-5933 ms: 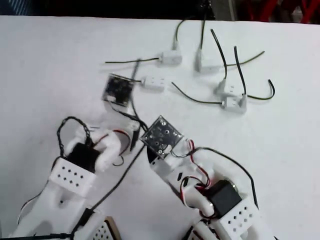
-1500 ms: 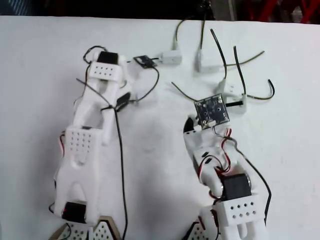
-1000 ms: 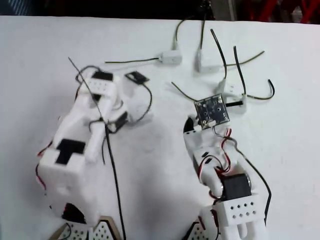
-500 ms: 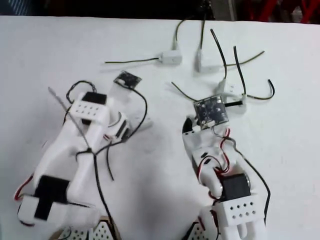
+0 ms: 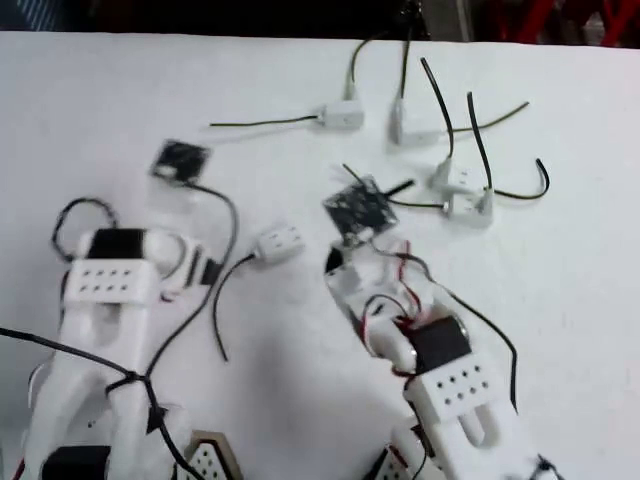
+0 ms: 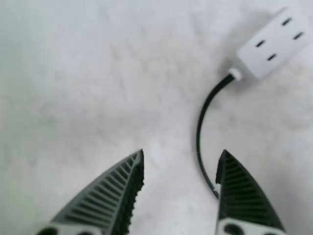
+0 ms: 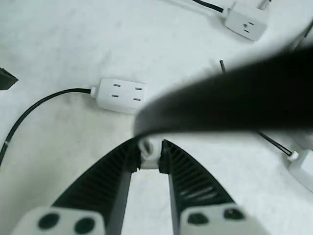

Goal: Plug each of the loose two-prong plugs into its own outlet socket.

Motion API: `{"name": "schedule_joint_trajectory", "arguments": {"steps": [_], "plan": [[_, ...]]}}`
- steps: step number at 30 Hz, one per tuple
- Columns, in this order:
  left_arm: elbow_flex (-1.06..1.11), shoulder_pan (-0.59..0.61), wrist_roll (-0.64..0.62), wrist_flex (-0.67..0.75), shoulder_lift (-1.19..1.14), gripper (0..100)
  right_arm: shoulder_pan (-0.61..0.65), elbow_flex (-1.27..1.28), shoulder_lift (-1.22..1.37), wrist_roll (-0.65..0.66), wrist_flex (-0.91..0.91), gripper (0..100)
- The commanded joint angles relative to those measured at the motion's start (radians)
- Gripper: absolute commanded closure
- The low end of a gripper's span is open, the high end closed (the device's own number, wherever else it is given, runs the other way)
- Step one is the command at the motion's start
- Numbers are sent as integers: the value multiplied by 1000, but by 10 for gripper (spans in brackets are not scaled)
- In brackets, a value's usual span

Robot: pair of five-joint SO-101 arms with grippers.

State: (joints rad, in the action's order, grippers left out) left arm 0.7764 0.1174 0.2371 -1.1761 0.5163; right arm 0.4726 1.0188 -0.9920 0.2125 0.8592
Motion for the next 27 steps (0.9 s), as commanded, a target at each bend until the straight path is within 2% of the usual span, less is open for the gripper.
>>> {"name": "schedule_joint_trajectory", "arguments": {"steps": [1,4,10,13,20,27], "plan": [[83,142,-6,86,47,755,64,-98,85,15,-31,981],[152,182,-6,152,47,755,88,-103,166,15,-119,981],[259,186,-5,256,47,755,116,-138,352,14,-286,981],[272,188,38,258,54,758,111,-224,486,6,-291,981],[273,188,41,259,54,758,110,-434,768,-17,-292,981],[273,188,41,259,54,758,54,-473,918,-74,-380,981]]}}
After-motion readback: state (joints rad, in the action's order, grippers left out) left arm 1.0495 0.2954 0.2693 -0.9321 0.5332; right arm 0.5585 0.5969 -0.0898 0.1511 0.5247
